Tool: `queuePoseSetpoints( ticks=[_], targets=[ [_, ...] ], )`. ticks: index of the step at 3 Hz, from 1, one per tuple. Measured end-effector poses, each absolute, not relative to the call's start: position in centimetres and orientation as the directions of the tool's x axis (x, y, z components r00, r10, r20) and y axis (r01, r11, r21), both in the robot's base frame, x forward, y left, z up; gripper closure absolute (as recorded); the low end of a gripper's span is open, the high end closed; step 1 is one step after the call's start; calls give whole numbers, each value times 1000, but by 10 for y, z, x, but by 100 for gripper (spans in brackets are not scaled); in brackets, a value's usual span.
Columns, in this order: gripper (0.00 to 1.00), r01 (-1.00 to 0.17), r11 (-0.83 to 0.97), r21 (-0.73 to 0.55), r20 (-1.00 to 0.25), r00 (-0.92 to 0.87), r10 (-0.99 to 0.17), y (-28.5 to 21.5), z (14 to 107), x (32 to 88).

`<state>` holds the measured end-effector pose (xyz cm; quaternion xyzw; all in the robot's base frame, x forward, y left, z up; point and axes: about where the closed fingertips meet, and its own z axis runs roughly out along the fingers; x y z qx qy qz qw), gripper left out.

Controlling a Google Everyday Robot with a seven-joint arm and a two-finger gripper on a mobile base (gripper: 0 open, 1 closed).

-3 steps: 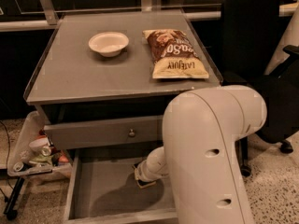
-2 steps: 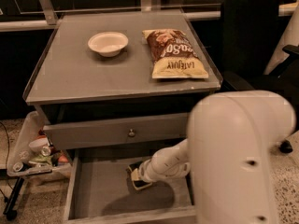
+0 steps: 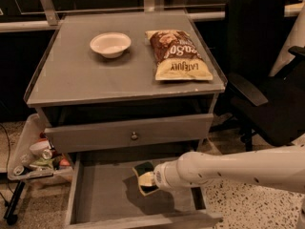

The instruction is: Pick sponge from middle drawer and place on counter

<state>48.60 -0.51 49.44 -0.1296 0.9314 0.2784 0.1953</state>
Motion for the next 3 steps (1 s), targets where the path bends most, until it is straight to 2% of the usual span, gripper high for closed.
queuePoseSetpoints(
  ticks=[2,3],
  targets=[
    [100,-382,797,468,-450,-879,-158,-2,507,483],
    [100,-448,771,452,-461,-858,-229,4,540,463]
  ],
)
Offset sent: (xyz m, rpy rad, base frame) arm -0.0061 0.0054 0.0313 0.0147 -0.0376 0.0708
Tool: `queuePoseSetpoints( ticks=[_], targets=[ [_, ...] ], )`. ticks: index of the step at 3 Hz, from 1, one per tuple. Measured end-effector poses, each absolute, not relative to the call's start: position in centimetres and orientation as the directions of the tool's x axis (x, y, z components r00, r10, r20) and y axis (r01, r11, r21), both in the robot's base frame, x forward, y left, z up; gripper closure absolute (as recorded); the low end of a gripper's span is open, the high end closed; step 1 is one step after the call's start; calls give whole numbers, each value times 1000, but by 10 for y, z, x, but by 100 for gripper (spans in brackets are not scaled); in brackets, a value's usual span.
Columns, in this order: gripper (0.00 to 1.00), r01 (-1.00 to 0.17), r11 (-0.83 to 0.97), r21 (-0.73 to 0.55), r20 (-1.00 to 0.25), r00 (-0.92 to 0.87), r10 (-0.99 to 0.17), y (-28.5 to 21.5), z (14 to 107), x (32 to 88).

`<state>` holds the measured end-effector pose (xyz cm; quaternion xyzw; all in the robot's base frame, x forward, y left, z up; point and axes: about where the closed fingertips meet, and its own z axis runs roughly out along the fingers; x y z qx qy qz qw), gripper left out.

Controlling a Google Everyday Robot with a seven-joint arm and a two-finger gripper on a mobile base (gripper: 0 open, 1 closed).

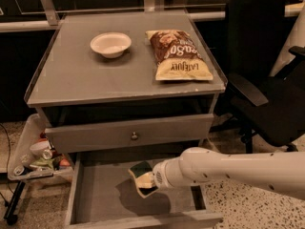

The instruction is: Pick sponge from middle drawer and place on counter

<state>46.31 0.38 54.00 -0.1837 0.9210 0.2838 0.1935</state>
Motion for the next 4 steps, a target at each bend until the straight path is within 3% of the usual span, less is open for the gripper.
queuePoseSetpoints(
  ticks=[2,4],
  targets=[
    [100,-586,718,375,-536,-769,-347,22,629,447],
    [100,-622,701,350,-582,-731,-358,31,671,456]
  ],
)
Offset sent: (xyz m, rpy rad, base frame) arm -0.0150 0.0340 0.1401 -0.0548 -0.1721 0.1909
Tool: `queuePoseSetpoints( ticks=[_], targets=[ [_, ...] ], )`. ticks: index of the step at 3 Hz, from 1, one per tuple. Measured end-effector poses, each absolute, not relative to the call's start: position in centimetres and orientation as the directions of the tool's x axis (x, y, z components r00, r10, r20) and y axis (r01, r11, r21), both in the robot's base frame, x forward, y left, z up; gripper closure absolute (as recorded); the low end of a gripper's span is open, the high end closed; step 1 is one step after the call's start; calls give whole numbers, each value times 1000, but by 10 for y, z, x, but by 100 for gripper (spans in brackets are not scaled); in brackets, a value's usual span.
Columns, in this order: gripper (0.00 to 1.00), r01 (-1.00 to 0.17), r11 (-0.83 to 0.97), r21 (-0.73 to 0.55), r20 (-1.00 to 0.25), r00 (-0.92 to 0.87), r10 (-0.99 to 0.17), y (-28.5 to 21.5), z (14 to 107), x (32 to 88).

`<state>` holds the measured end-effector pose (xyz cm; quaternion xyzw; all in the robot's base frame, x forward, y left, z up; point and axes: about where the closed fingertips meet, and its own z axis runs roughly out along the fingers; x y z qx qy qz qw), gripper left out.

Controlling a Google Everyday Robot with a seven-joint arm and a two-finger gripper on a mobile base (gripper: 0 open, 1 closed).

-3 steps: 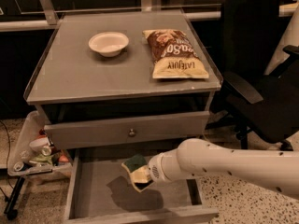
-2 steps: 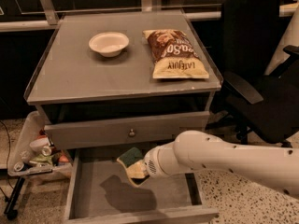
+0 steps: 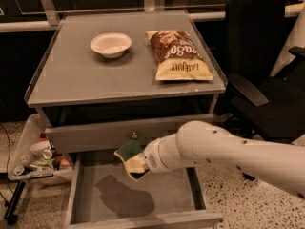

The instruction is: Pick sponge from middle drawer and place on counter

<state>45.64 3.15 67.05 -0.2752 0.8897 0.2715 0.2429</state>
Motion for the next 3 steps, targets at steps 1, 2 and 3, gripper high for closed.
queuePoseSetpoints(
  ticks=[1,2,3],
  targets=[
    [100,-665,676,318,-621,-685,-382,46,718,464],
    [100,-709,650,275,-656,-632,-412,58,763,473],
    [100,-709,650,274,-658,-631,-412,59,764,473]
  ],
)
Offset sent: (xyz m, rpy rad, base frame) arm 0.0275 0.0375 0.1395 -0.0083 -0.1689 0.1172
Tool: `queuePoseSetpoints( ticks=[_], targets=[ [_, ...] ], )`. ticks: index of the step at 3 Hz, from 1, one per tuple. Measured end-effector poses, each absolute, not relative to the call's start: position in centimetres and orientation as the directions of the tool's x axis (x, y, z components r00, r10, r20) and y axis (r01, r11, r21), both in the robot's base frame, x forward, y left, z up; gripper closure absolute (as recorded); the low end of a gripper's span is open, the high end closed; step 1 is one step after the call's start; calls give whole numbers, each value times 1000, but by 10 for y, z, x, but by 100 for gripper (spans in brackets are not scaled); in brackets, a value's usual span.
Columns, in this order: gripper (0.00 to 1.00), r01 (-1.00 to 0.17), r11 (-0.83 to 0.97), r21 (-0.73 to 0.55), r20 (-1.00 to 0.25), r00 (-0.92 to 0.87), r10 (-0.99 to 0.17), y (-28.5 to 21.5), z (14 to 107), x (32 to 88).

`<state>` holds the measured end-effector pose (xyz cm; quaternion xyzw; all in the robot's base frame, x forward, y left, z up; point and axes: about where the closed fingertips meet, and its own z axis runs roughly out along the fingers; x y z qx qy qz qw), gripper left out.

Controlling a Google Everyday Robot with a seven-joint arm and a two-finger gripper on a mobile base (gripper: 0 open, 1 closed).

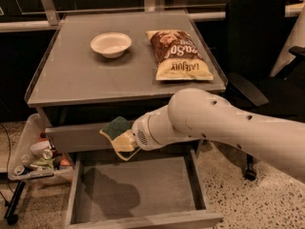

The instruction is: Pick sponge from middle drawer and place on counter

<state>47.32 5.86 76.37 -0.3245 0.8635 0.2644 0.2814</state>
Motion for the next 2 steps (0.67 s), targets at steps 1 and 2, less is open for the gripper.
queuePoseSetpoints(
  ticks=[1,2],
  targets=[
    [100,-737,638,222,-716,-568,-407,65,807,491],
    [100,-767,623,155,-760,-495,-421,70,858,516]
  ],
)
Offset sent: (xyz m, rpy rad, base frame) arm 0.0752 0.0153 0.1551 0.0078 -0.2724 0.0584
